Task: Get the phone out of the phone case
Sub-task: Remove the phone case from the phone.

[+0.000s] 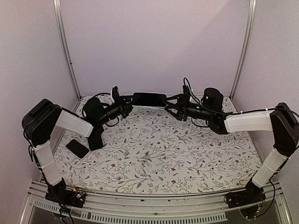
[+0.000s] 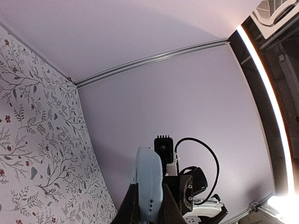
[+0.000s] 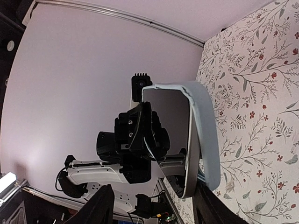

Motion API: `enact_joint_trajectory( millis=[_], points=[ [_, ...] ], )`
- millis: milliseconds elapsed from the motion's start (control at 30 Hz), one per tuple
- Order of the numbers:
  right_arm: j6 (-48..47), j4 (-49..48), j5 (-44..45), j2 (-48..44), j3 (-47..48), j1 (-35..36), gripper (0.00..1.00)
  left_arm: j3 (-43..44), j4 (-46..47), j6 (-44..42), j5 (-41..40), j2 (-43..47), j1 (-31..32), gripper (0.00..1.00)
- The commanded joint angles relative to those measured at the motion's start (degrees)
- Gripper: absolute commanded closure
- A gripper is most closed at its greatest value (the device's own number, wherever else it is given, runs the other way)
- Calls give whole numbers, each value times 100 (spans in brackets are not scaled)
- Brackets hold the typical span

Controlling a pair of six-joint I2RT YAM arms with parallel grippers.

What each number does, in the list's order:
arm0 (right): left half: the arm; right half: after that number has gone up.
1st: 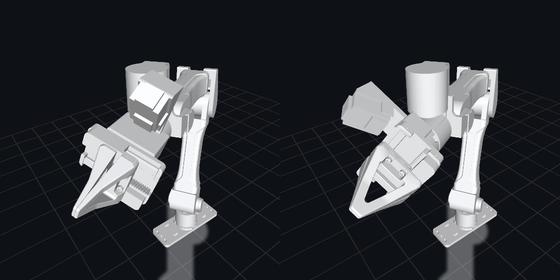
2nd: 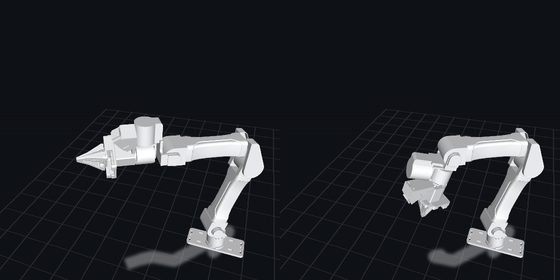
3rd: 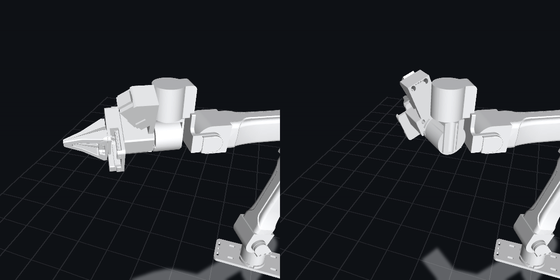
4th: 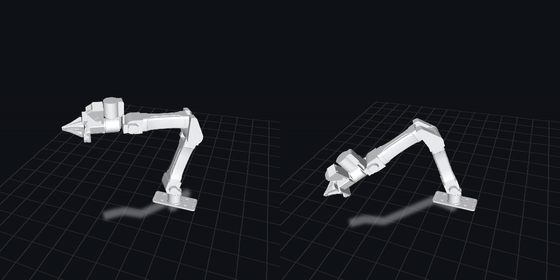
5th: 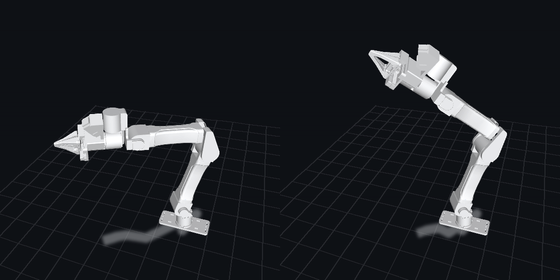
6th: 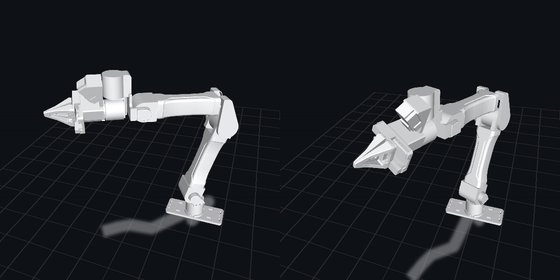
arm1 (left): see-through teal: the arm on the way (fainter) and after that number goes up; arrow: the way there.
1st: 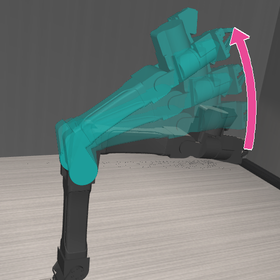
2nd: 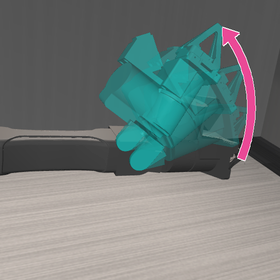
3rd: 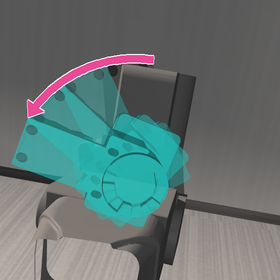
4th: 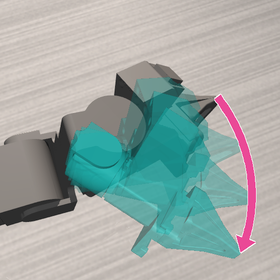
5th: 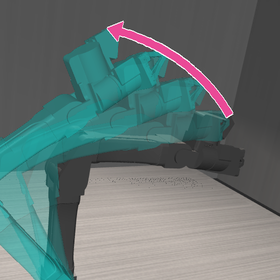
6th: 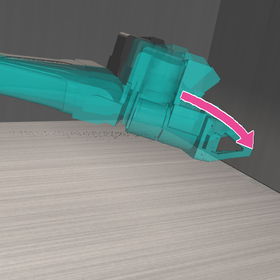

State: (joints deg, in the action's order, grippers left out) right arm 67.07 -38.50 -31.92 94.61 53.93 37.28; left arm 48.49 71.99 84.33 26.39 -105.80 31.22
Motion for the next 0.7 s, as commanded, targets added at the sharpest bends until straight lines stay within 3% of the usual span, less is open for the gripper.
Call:
enact_joint_trajectory(
  millis=[0, 367, 667],
  points=[
    [71, -278, -322, 330, 106, 134, 44, 231, 917, 362, 789, 75, 583, 100],
    [310, -214, -193, 591, 274, 130, 59, 474, 553, 25, 1255, 44, 756, 100],
    [421, -576, -6, 779, 421, 131, 65, 451, 644, 110, 1246, 1, 904, 100]
  ],
)
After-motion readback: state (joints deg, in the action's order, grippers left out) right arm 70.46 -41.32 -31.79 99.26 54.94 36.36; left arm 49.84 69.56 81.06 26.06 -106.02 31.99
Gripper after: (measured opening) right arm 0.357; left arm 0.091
